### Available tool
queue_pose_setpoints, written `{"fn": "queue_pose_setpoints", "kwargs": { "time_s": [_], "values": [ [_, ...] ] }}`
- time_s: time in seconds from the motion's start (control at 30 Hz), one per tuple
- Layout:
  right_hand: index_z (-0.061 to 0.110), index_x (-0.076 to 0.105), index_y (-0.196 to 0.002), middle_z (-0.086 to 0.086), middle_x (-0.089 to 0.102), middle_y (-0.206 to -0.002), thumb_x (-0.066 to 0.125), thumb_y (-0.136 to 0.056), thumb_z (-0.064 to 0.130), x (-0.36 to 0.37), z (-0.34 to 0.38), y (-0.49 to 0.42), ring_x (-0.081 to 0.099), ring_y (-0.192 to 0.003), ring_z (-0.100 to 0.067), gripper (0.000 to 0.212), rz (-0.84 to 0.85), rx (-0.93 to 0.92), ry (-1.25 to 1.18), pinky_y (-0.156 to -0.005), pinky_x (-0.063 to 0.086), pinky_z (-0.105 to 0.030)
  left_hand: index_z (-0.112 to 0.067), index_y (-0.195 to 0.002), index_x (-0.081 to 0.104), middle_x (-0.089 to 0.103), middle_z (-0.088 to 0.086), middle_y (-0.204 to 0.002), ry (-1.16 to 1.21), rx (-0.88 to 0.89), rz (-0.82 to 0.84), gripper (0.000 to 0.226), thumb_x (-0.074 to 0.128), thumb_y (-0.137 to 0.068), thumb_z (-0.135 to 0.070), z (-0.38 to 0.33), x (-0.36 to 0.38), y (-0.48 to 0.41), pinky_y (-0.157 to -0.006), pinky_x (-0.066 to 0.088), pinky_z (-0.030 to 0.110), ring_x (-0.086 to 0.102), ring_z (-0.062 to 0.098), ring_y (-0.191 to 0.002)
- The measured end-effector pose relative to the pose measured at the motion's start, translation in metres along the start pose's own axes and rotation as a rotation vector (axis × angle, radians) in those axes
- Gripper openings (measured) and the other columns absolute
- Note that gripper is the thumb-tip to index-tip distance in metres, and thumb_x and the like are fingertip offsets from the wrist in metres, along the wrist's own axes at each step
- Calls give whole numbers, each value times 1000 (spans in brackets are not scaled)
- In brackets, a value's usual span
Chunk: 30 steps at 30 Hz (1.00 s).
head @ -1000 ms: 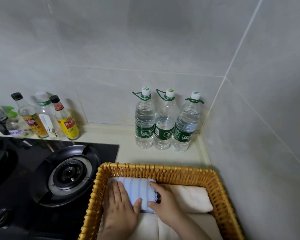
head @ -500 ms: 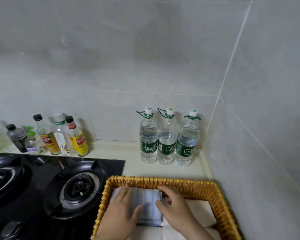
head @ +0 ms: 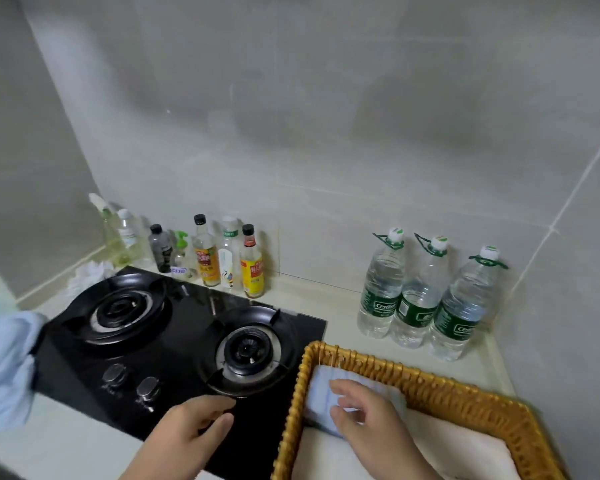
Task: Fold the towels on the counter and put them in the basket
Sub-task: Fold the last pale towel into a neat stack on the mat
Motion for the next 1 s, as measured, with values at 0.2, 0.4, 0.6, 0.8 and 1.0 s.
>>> {"fn": "queue_pose_setpoints", "kwargs": {
  "time_s": [0.2,0.4,0.6,0.8,1.0],
  "values": [
    [55,54,-98,21,65,-109,65,-87,23,75,66,19,61,-102,0,36,170,-70,43,-91,50,-17,-73,-78,58,62,-40,-94,-22,-85,-108,49,70,-83,-27,49,-67,64,-80,50,10,63,-9,-88],
    [57,55,-103,27,62,-111,61,-86,35,148,134,46,56,-106,6,28,252,-189,134,-92,49,-18,-48,-94,64,69,-22,-97,-39,-183,-225,17,65,-87,-33,95,-149,139,-82,48,13,64,-2,-93],
    [48,54,-118,27,57,-118,59,-90,33,207,196,72,51,-107,11,33,314,-334,259,-88,42,-8,-55,-90,61,68,-26,-101,-85,-274,-317,12,58,-78,-55,148,-219,201,-90,53,29,64,-4,-95],
    [36,57,-128,28,56,-120,58,-89,39,265,243,86,52,-109,6,39,353,-447,345,-95,43,-15,-46,-99,59,64,-24,-107,-121,-320,-397,16,63,-88,-35,168,-265,250,-86,46,14,60,-6,-99],
    [34,56,-129,31,52,-114,57,-91,36,326,285,87,51,-106,5,37,438,-498,342,-96,41,-16,-48,-101,55,60,-25,-108,-167,-389,-462,15,59,-89,-39,200,-304,283,-83,41,12,57,-5,-99]
  ]
}}
Point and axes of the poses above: each hand's wrist, its own y-axis away from the middle knuckle, its own x-axis out of the palm, z = x × y, the point moved 7 cm from there along -y, towards the middle knuckle
